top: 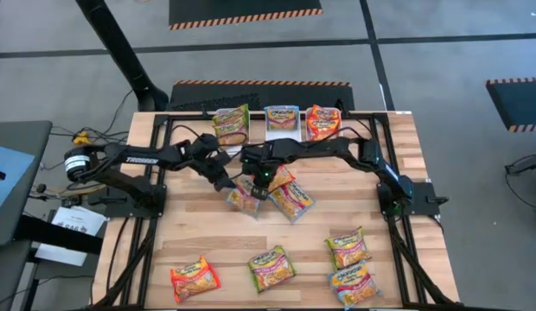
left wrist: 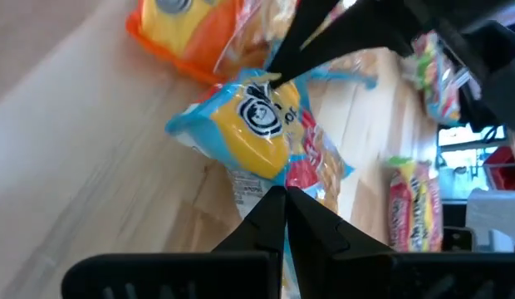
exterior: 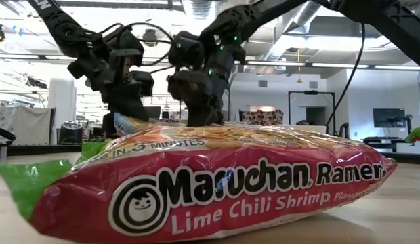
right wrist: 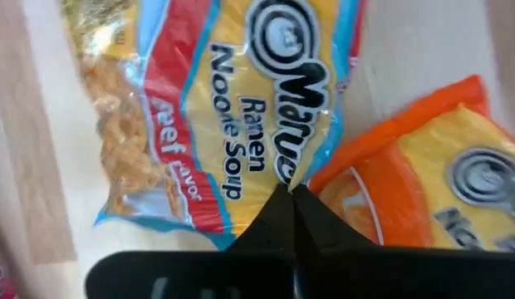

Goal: Sort Maruchan noodles
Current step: Put the blue noodle pack into the middle white bin

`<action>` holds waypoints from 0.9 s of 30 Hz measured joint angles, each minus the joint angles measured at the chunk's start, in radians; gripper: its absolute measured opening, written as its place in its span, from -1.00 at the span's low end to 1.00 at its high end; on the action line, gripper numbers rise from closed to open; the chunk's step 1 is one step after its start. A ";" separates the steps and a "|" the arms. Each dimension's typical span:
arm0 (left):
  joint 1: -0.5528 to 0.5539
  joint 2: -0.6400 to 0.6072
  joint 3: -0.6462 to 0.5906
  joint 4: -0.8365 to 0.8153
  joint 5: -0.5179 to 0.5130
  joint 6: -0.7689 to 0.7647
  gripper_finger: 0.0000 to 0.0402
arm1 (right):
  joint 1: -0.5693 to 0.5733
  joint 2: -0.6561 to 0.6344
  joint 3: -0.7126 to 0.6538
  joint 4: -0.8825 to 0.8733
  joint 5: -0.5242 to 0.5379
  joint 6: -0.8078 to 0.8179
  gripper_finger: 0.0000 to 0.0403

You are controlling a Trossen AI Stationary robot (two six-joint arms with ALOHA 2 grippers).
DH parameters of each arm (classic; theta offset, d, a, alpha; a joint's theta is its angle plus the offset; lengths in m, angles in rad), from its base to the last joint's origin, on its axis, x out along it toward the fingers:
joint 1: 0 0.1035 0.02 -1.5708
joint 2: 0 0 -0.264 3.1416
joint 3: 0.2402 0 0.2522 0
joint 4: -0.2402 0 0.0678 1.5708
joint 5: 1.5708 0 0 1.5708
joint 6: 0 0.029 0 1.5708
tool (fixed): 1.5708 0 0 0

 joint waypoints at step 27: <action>0.180 -0.276 0.002 -0.006 0.027 -0.018 -1.00 | -0.032 -0.010 0.470 -0.573 0.421 -0.139 -0.98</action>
